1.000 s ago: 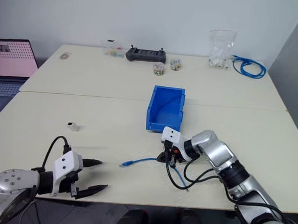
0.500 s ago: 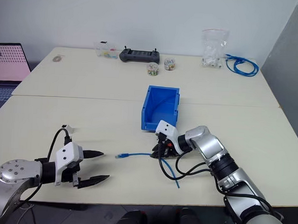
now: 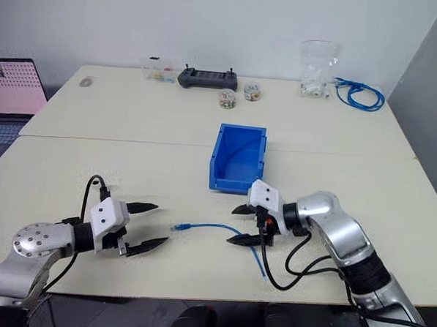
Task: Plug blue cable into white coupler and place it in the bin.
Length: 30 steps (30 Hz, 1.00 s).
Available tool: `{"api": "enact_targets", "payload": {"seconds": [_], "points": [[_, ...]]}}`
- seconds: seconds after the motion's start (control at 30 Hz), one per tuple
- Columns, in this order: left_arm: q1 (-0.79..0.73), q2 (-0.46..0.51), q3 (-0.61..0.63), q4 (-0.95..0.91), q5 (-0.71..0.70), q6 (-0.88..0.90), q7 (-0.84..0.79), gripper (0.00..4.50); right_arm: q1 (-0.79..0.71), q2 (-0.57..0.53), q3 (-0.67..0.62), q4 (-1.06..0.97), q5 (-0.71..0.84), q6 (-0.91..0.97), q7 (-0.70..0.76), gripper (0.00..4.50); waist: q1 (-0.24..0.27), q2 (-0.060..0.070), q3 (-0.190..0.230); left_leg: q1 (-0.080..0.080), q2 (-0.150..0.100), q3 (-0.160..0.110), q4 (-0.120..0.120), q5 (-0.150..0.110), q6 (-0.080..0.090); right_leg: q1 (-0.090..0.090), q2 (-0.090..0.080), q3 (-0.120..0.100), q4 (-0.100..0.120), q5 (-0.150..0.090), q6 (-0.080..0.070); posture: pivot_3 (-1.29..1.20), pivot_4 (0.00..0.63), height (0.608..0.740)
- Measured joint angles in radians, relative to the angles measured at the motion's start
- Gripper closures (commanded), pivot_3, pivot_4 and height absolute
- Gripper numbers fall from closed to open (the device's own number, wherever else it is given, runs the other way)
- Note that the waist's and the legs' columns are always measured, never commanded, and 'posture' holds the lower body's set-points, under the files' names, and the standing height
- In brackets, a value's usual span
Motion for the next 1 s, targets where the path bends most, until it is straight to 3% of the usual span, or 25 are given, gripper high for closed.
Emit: {"api": "enact_targets", "payload": {"seconds": [0.43,0.8,1.0], "points": [[-0.145,0.002,-0.094,0.207,0.09,-0.228,-0.067,0.0,0.094,-0.015,-0.064,-0.121,0.042,0.064,-0.125,0.81,-0.004,0.0,0.0,0.001,0.0,0.0,0.0,0.0,0.0,0.0,0.001,0.0,0.0,0.0,0.0,0.0,0.15,0.74],[-0.22,0.001,-0.17,0.329,0.145,-0.424,-0.084,2.08,0.09,-0.03,-0.08,-0.163,0.095,0.101,-0.148,0.8,-0.003,0.001,-0.001,0.005,-0.001,0.001,0.0,0.0,0.0,0.004,0.001,0.001,0.001,0.0,0.0,0.0,0.15,0.74],[-0.257,0.003,-0.219,0.403,0.168,-0.51,-0.102,3.57,0.085,-0.048,-0.1,-0.186,0.123,0.11,-0.151,0.8,-0.002,0.003,-0.003,0.018,0.0,0.0,-0.001,0.0,0.0,0.018,0.001,0.0,-0.001,-0.003,0.005,0.0,0.15,0.74]]}}
